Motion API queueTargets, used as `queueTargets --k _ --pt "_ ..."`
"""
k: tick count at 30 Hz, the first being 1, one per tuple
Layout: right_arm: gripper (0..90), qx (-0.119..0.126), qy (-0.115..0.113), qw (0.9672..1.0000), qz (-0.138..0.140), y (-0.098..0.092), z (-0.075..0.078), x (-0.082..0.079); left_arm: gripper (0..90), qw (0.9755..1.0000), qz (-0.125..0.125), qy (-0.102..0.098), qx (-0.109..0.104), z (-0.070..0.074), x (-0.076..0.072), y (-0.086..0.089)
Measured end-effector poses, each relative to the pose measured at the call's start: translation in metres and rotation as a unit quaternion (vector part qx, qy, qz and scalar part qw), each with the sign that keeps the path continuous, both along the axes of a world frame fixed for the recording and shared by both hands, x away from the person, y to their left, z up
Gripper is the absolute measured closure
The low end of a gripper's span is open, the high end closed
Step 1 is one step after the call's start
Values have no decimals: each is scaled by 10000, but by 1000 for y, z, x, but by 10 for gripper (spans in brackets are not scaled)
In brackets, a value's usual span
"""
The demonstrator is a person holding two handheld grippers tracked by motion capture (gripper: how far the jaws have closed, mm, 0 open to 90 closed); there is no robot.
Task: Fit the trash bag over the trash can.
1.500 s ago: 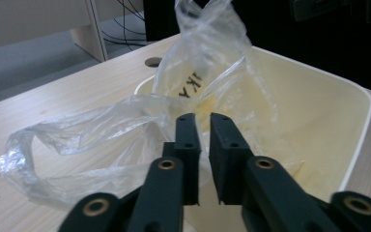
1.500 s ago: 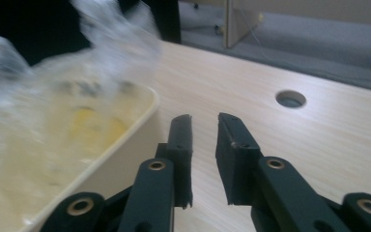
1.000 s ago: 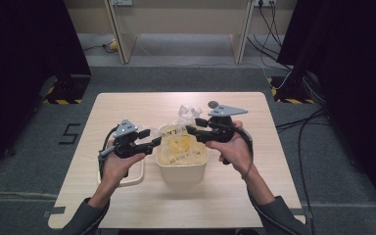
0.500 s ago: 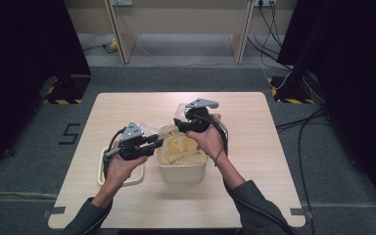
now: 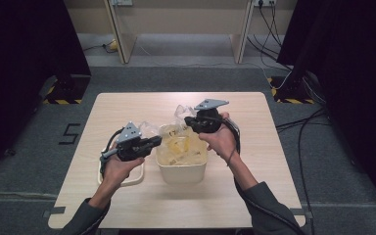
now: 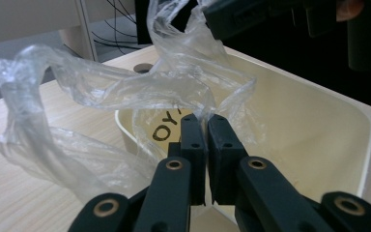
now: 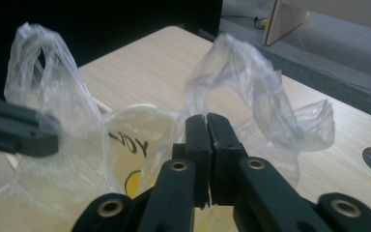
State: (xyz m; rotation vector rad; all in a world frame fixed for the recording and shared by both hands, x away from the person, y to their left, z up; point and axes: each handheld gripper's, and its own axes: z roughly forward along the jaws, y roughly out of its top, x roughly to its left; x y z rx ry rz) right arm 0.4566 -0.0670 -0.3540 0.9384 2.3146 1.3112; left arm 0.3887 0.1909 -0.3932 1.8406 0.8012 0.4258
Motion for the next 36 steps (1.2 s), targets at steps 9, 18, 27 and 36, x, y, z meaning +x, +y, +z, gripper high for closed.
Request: queueTargets --k 9,18,27,36 --pt "500 75 355 9989 -297 31 1 8 867 9998 -192 -97 61 4 -5 -8" --pt "815 -486 343 9980 -235 33 -10 20 874 9997 -214 -86 23 1 -6 -3" --pt "873 158 -26 9997 173 -11 7 -16 876 9995 -251 -165 -116 3 -18 9" --pt "887 725 153 9968 316 -73 -10 -81 877 9955 -837 -374 -226 5 -52 13"
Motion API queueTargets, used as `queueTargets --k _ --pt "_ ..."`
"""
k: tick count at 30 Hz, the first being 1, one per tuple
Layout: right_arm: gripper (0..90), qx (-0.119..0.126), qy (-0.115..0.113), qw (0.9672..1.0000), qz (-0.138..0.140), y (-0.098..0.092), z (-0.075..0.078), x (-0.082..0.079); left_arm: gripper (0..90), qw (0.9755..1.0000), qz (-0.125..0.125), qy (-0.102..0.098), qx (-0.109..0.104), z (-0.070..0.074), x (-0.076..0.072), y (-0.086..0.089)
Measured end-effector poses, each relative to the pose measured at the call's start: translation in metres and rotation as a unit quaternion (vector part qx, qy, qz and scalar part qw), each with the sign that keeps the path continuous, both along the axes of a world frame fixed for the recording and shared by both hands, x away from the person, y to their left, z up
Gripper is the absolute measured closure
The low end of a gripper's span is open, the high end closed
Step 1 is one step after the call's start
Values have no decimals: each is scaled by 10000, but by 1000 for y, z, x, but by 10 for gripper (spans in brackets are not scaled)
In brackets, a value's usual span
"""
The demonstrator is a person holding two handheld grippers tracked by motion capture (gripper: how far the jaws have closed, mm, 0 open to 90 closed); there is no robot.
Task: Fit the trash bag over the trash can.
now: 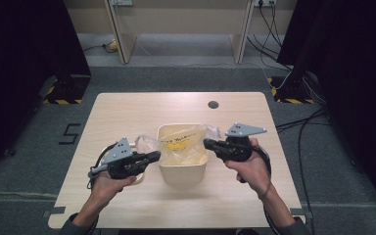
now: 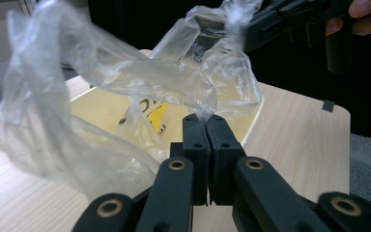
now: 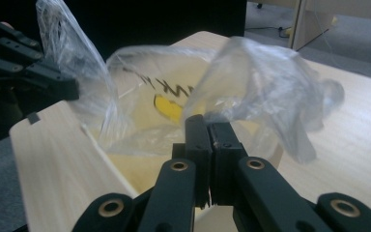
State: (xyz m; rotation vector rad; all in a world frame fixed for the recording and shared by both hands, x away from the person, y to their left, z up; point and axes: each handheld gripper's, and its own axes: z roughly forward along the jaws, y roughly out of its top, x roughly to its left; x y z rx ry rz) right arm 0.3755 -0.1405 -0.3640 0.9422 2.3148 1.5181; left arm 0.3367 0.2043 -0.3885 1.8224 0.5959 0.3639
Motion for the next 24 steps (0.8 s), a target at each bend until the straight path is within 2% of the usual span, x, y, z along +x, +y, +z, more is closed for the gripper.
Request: queueTargets --k 1,3,9,10,11,12,14,18,20,22,24 --pt "887 0 0 10000 0 0 0 0 878 10000 0 0 0 0 0 0" --pt "892 61 56 10000 -54 -13 -9 -11 878 10000 -61 23 -36 -3 -3 4" --pt "899 81 214 9996 -134 -30 -27 -23 880 9999 -124 30 46 -9 -5 9" --pt "900 122 311 9993 -168 -35 -35 -27 880 9997 -232 7 82 -13 -7 10" --pt "900 122 311 9993 -168 -35 -35 -27 880 9997 -232 7 82 -13 -7 10" --pt "900 117 352 9991 -199 -39 -42 -30 879 9991 -389 -15 151 -17 -7 12" --pt "900 69 408 9989 -214 -41 -48 -31 880 9992 -358 -6 181 -21 -5 15" --pt "900 -53 446 9985 -313 -41 -59 -27 891 9982 -219 -162 535 -34 4 23" --pt "900 -113 475 9982 -352 -39 -64 -22 893 9989 -215 -74 404 -43 9 28" --pt "900 -137 479 9981 -368 -39 -67 -20 892 9990 -198 -54 406 -45 11 29" --pt "900 -137 607 9971 -436 -40 -76 -14 878 9993 -137 24 354 -48 14 29"
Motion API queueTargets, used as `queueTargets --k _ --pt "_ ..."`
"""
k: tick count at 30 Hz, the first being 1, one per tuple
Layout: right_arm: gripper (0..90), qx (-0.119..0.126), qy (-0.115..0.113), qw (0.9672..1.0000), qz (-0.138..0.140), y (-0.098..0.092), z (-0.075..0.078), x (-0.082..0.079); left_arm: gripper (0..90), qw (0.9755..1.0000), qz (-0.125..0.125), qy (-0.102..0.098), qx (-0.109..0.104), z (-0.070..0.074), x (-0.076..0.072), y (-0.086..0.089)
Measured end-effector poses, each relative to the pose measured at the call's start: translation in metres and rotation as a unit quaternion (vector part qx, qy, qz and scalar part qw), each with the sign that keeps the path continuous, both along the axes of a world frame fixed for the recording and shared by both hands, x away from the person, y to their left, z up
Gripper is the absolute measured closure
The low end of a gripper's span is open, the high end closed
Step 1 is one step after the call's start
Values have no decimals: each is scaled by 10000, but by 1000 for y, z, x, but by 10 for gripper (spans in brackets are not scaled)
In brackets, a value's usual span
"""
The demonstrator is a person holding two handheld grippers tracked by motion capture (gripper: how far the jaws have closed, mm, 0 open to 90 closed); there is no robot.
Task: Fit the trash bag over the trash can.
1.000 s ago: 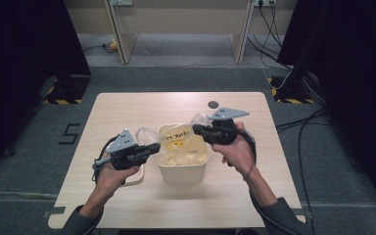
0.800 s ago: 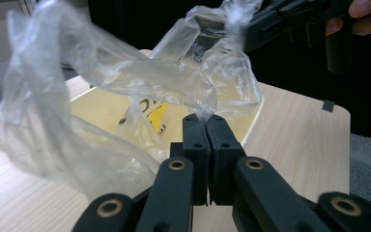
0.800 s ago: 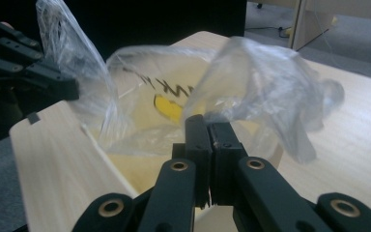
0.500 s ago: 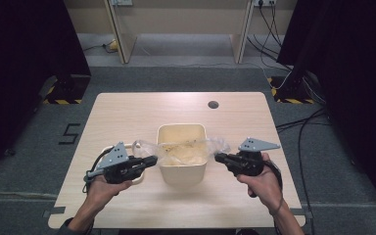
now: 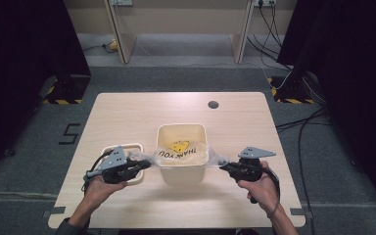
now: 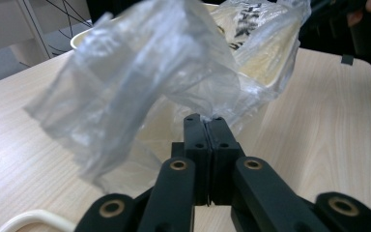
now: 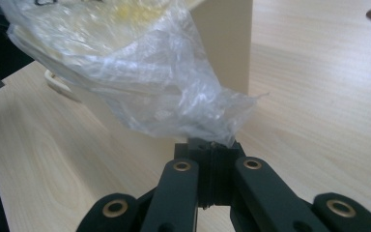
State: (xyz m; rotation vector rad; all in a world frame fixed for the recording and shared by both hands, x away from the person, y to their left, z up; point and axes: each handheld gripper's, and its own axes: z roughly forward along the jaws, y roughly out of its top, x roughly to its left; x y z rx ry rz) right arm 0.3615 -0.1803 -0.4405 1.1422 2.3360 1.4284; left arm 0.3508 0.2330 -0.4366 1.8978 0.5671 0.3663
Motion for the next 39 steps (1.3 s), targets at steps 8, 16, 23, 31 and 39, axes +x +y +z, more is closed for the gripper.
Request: queueTargets --k 8,16,23,31,39 --pt "585 90 72 9998 169 -5 12 -12 449 10000 -9 7 5 11 -21 3" --pt "394 266 -218 9994 1 -23 47 -33 276 9992 234 -103 -316 37 -40 16" --pt "320 574 -430 9973 -186 -30 72 -35 262 9955 560 -77 -761 64 -45 30" --pt "334 319 -512 9981 -77 -11 76 -19 255 9886 1092 -77 -1031 87 -36 37" --pt "399 89 -494 9982 342 18 71 -1 277 9955 769 554 -49 69 -7 4"
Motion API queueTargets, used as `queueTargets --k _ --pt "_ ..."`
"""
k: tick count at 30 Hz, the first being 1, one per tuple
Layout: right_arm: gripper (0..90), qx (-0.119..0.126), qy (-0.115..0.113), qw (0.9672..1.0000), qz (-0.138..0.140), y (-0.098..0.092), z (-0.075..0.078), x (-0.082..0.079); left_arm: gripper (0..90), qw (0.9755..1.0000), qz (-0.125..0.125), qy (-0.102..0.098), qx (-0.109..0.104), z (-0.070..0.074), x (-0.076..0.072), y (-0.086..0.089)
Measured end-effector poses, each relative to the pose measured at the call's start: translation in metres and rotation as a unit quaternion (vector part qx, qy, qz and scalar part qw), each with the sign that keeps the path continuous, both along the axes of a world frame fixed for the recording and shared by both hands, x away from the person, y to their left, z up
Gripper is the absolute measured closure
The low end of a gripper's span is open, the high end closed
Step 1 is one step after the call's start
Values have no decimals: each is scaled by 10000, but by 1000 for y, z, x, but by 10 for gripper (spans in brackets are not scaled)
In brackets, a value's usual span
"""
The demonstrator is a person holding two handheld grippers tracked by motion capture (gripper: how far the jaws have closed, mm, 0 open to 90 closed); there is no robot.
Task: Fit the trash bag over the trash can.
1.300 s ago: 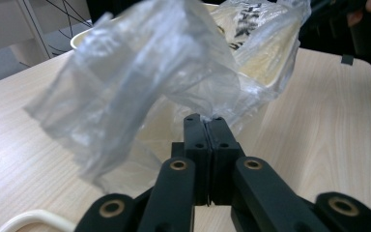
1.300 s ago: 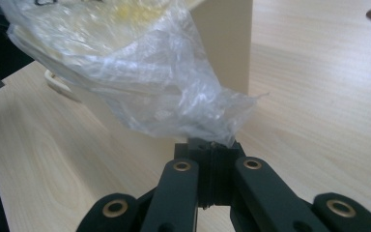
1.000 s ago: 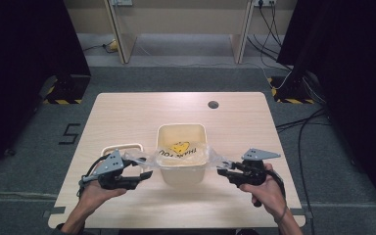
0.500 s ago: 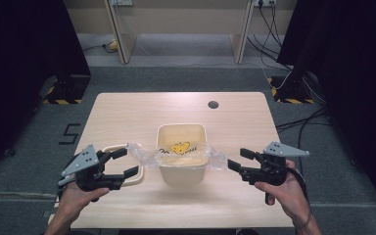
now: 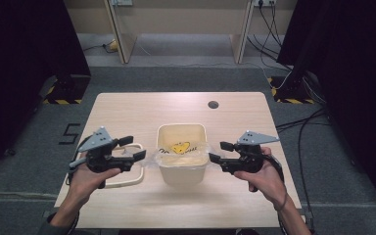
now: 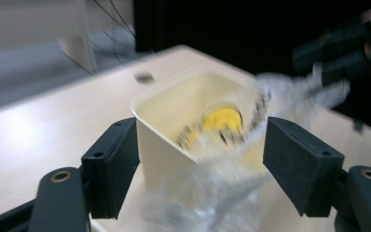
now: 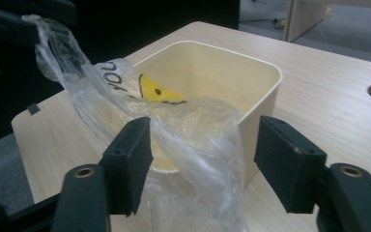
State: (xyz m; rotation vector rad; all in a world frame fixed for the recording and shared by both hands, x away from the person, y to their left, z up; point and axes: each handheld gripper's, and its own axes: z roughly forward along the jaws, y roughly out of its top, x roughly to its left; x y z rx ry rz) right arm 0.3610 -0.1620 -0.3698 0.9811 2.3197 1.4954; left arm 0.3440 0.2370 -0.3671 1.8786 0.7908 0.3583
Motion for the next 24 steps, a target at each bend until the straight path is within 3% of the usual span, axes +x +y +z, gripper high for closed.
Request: queueTargets --k 3,5,9,11,16,19,22,24 --pt "513 -113 -1 9997 215 3 -5 5 280 9997 -20 250 67 -18 3 1" --pt "590 -217 -59 9993 297 5 -8 8 323 9996 -24 280 70 -23 5 3" --pt "668 -196 -89 9995 251 8 -10 16 308 9991 -70 414 8 -27 11 3" --pt "714 -172 -163 9996 133 11 -10 29 305 9984 -167 540 -71 -31 19 0" --pt "735 -199 -160 9997 61 16 -11 44 294 9983 -213 525 -158 -28 24 -2" --pt "739 -174 -116 9998 20 18 -12 52 267 9981 -197 407 -424 -16 24 -2" --pt "739 -154 -124 9998 -3 17 -12 53 265 9985 -328 315 -317 -8 22 -7" --pt "741 -193 -157 9997 15 18 -11 52 332 9984 -415 317 -231 -9 24 -11"
